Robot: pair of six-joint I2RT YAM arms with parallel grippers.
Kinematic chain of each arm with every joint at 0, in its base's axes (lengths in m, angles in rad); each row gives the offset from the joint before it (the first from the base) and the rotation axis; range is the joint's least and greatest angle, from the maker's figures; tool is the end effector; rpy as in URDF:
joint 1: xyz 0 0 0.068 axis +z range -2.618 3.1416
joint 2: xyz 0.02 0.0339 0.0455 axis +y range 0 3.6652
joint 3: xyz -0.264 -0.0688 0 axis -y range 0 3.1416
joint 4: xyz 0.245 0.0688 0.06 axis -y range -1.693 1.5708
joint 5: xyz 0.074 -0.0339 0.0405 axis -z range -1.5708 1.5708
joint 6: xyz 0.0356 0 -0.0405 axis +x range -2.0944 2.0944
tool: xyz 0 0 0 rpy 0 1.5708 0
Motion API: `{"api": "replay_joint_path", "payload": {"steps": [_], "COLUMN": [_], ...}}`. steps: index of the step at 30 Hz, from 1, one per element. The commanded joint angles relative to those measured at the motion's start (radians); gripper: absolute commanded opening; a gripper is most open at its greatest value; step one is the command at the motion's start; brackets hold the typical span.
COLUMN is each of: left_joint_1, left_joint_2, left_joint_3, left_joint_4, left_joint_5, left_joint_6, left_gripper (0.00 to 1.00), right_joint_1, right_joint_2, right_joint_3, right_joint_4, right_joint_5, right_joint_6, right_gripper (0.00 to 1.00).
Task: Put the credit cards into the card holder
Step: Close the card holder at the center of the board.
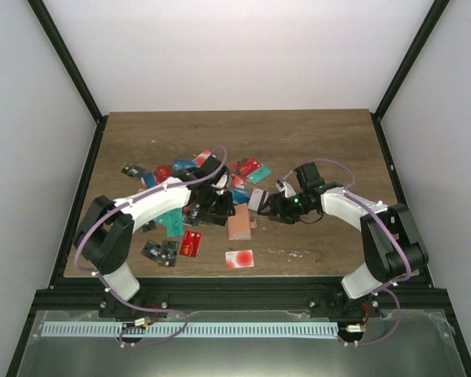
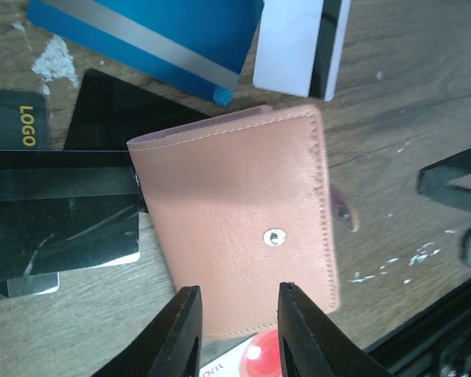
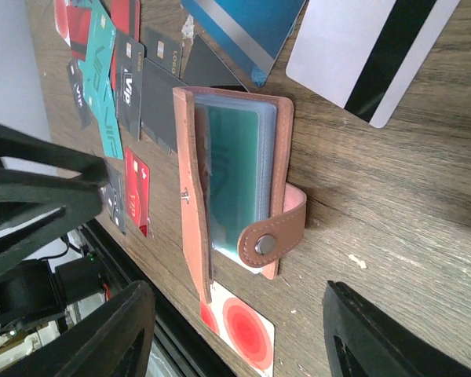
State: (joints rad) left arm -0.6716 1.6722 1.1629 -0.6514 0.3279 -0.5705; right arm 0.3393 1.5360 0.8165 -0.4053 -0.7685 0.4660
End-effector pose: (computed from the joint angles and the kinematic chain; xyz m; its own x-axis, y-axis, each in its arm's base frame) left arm 0.2534 -0.2161 0.2103 -0.9766 0.1232 -0.1760 0.1927 0.8647 -0.4639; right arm 0.2535 0.1157 0.1712 -0.9946 -0.0085 -0.1036 -0.0841 0.6514 0.7540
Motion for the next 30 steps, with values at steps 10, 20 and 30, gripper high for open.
{"api": "replay_joint_path", "payload": {"steps": [10,20,30], "left_joint_1": [-0.001,-0.009,-0.011], "left_joint_2": [0.184,0.208,0.226], "left_joint_3": [0.037,0.04,0.042], "left_joint_4": [-0.002,0.008,0.011], "left_joint_5": [0.018,0.039,0.047], "left_joint_6": [0.055,0.072,0.084], "left_gripper": [0.43,0.45,0.45], "right_joint_1": [0.034,0.095,0.122], "right_joint_2": [0.074,0.124,0.154], "right_joint_3": [0.055,0.122,0.187], "right_joint_4": [-0.027,-0.075,-0.111], "right_joint_5": [-0.015,0.068,0.146], "right_joint_6": [-0.053,-0.06,-0.054], "right_gripper": [0.52,0.5,0.36]}}
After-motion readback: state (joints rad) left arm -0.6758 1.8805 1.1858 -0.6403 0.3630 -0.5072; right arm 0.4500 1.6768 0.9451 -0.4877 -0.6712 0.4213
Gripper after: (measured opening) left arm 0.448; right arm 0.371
